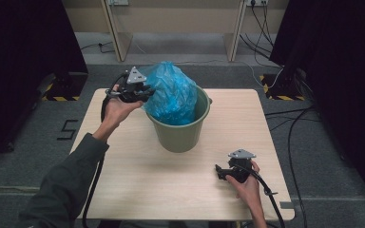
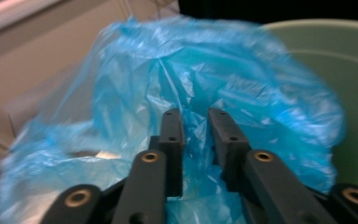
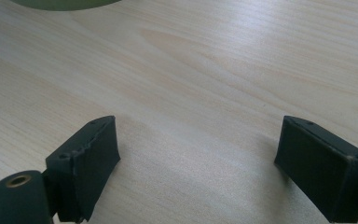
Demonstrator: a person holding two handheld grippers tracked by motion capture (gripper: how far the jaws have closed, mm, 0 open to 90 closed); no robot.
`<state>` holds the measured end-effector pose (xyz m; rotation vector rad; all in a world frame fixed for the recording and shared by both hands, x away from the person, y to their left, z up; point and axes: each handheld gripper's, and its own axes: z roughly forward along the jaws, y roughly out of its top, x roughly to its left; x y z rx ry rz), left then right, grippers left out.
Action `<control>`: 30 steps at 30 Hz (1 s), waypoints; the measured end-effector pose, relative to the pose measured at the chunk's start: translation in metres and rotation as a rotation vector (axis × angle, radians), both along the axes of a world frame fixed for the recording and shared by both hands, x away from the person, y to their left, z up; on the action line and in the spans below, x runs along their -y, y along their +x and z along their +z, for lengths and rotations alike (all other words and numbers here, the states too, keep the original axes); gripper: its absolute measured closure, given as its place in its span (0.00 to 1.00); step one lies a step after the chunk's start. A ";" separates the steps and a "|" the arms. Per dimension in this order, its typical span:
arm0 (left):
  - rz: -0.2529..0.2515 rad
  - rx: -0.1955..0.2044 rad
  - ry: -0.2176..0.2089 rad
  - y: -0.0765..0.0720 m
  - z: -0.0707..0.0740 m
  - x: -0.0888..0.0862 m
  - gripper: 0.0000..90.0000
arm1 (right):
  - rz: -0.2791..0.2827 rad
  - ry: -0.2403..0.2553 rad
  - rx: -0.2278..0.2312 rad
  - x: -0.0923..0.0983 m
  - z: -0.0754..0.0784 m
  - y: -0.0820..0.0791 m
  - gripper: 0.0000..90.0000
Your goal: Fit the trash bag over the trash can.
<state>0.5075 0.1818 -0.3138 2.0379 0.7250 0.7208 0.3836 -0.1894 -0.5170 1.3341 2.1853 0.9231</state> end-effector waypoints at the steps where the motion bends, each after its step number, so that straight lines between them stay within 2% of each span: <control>1: -0.023 0.001 0.004 -0.005 0.000 0.005 0.88 | 0.000 0.000 0.000 0.000 0.000 0.000 0.15; 2: -0.040 0.001 0.003 -0.008 0.000 0.008 0.89 | 0.000 0.000 0.000 0.000 0.000 0.000 0.15; 3: -0.083 -0.007 -0.024 -0.015 0.000 0.015 0.89 | -0.004 0.006 -0.003 0.000 0.000 0.000 0.16; 5: -0.099 -0.004 -0.020 -0.020 -0.001 0.020 0.90 | -0.006 0.006 -0.004 0.001 0.001 0.000 0.18; 6: -0.128 -0.016 -0.023 -0.025 -0.004 0.027 0.90 | -0.011 0.027 -0.013 0.004 0.005 0.001 0.23; 7: -0.128 -0.016 -0.023 -0.025 -0.004 0.027 0.89 | -0.011 0.027 -0.013 0.004 0.005 0.001 0.23; 9: -0.156 -0.020 -0.027 -0.030 -0.007 0.033 0.89 | -0.042 0.050 0.019 0.008 0.014 0.001 0.23; 10: -0.167 -0.024 -0.031 -0.032 -0.009 0.036 0.89 | -0.056 0.055 0.037 0.008 0.021 0.000 0.23; 11: -0.179 -0.030 -0.033 -0.034 -0.012 0.041 0.88 | -0.047 0.063 0.078 0.009 0.037 -0.001 0.24; 12: -0.179 -0.030 -0.033 -0.034 -0.012 0.041 0.88 | -0.047 0.063 0.078 0.009 0.037 -0.001 0.24; 13: -0.185 -0.034 -0.030 -0.035 -0.014 0.042 0.88 | -0.045 0.070 0.098 0.008 0.044 -0.001 0.24; 14: -0.193 -0.040 -0.025 -0.035 -0.015 0.044 0.87 | -0.037 0.075 0.130 0.006 0.060 0.000 0.24; 15: -0.197 -0.045 -0.025 -0.035 -0.016 0.044 0.87 | -0.033 0.080 0.142 0.006 0.068 0.002 0.24; 16: -0.197 -0.045 -0.025 -0.035 -0.016 0.044 0.86 | -0.033 0.080 0.142 0.006 0.068 0.002 0.24; 17: -0.197 -0.046 -0.031 -0.035 -0.017 0.044 0.86 | -0.028 0.084 0.148 0.004 0.076 0.005 0.24; 18: -0.199 -0.048 -0.037 -0.035 -0.017 0.044 0.84 | -0.014 0.078 0.166 0.000 0.096 0.012 0.24; 19: -0.202 -0.046 -0.039 -0.035 -0.017 0.043 0.84 | -0.008 0.071 0.183 -0.002 0.104 0.015 0.24; 20: -0.202 -0.046 -0.039 -0.035 -0.017 0.043 0.84 | -0.008 0.071 0.183 -0.002 0.104 0.015 0.24; 22: -0.203 -0.051 -0.051 -0.034 -0.018 0.042 0.84 | 0.017 0.069 0.230 -0.010 0.132 0.023 0.24; 25: -0.202 -0.057 -0.054 -0.033 -0.019 0.039 0.83 | 0.057 0.072 0.262 -0.024 0.163 0.036 0.23; 26: -0.200 -0.060 -0.057 -0.034 -0.020 0.038 0.82 | 0.073 0.074 0.266 -0.036 0.177 0.047 0.23; 27: -0.200 -0.060 -0.057 -0.034 -0.020 0.038 0.82 | 0.073 0.074 0.266 -0.036 0.177 0.047 0.23; 28: -0.199 -0.060 -0.056 -0.034 -0.020 0.036 0.82 | 0.093 0.062 0.269 -0.048 0.186 0.057 0.24; 30: -0.201 -0.058 -0.058 -0.034 -0.020 0.035 0.83 | 0.099 0.063 0.273 -0.053 0.190 0.061 0.25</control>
